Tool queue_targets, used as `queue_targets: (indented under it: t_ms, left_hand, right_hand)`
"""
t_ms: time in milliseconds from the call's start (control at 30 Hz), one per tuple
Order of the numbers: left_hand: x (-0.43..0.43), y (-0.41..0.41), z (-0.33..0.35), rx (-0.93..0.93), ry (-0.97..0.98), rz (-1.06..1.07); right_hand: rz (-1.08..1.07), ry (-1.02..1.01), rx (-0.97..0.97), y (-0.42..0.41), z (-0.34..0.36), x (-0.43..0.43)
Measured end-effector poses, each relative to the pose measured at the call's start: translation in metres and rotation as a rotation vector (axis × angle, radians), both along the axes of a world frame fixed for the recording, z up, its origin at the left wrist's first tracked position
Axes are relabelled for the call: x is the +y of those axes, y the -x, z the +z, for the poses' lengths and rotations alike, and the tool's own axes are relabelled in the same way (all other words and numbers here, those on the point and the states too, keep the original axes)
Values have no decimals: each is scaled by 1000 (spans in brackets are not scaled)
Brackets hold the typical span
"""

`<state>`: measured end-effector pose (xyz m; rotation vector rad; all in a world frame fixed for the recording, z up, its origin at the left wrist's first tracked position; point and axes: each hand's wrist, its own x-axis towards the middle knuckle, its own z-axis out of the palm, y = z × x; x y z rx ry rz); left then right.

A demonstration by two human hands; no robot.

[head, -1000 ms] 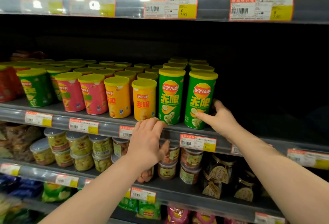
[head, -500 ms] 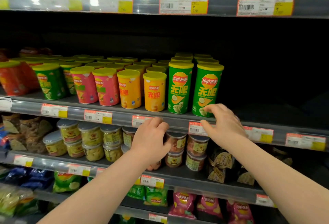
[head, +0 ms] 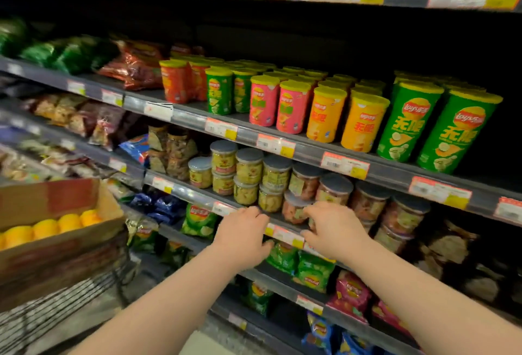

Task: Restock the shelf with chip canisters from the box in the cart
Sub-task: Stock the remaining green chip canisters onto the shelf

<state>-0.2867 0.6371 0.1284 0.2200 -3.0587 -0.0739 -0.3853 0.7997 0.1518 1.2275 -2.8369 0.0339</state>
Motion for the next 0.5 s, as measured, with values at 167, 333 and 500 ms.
queue_targets:
  t_ms: [167, 333, 500]
  left_hand:
    - [-48, -69, -23, -83, -8, 141]
    - [-89, -144, -46, -147, -29, 285]
    - [-123, -217, -68, -204, -84, 438]
  right_hand:
    - [114, -68, -93, -54, -24, -65]
    - [241, -123, -140, -112, -45, -125]
    - [354, -163, -194, -166, -60, -178]
